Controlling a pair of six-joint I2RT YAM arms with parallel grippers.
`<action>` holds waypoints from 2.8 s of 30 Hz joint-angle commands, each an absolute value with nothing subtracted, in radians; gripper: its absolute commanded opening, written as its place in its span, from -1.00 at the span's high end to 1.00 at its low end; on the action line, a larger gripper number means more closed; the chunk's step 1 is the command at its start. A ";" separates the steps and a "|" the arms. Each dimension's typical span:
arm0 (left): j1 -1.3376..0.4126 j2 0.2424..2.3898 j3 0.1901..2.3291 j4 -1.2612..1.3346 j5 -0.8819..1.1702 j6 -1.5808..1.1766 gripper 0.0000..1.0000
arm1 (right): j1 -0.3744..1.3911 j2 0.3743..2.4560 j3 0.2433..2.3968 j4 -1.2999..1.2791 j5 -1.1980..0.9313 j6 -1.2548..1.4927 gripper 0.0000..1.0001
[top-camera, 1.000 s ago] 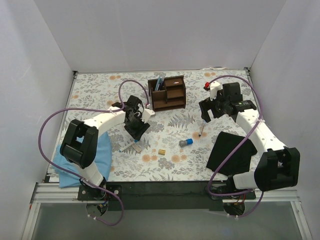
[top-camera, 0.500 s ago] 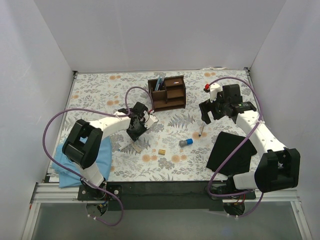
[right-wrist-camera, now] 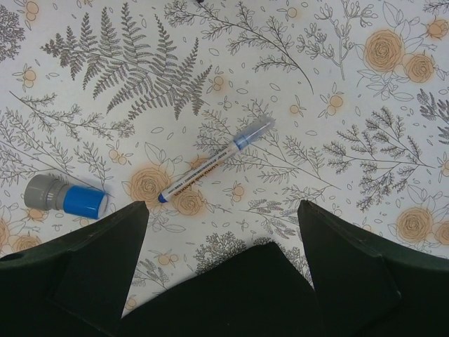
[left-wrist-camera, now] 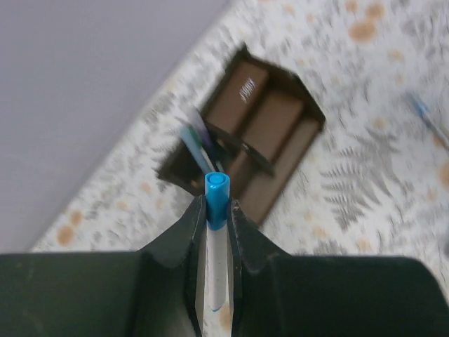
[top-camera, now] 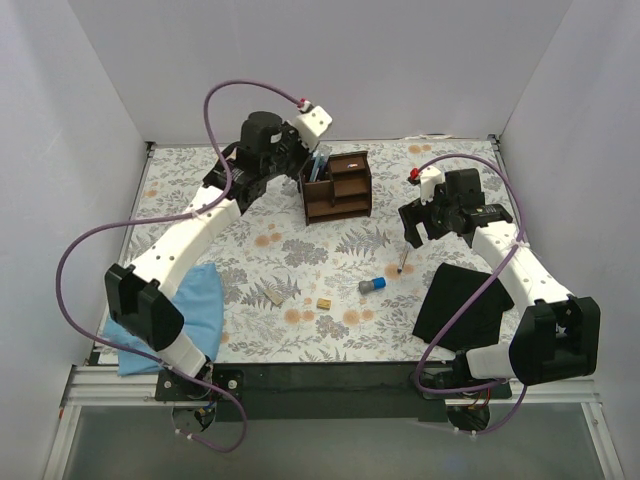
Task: Sort the stationery into containers
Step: Pick up the pen from the center of the board, then place the pen in the storage box, then pick up the pen from the center of the board.
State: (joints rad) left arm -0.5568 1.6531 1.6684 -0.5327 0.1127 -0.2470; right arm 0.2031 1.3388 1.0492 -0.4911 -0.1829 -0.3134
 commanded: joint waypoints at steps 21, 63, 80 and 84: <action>-0.503 1.838 1.414 0.646 0.195 -0.627 1.00 | 0.204 1.362 1.101 -0.446 -0.144 -0.322 -0.95; -0.485 1.931 1.252 0.735 0.141 -0.581 -0.36 | 0.204 1.489 1.193 -0.451 -0.166 -0.259 -0.96; -0.345 1.548 1.186 0.486 0.012 -0.581 -0.41 | 0.120 1.678 1.193 -0.460 -0.034 0.167 -0.63; -0.328 1.491 1.118 0.416 0.012 -0.565 -0.41 | 0.123 1.756 1.239 -0.459 -0.077 0.198 -0.52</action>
State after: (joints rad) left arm -0.3355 1.5261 1.1839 0.5556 0.0254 -0.5911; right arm 0.1177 1.7050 1.1625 -0.4706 -0.0505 0.1337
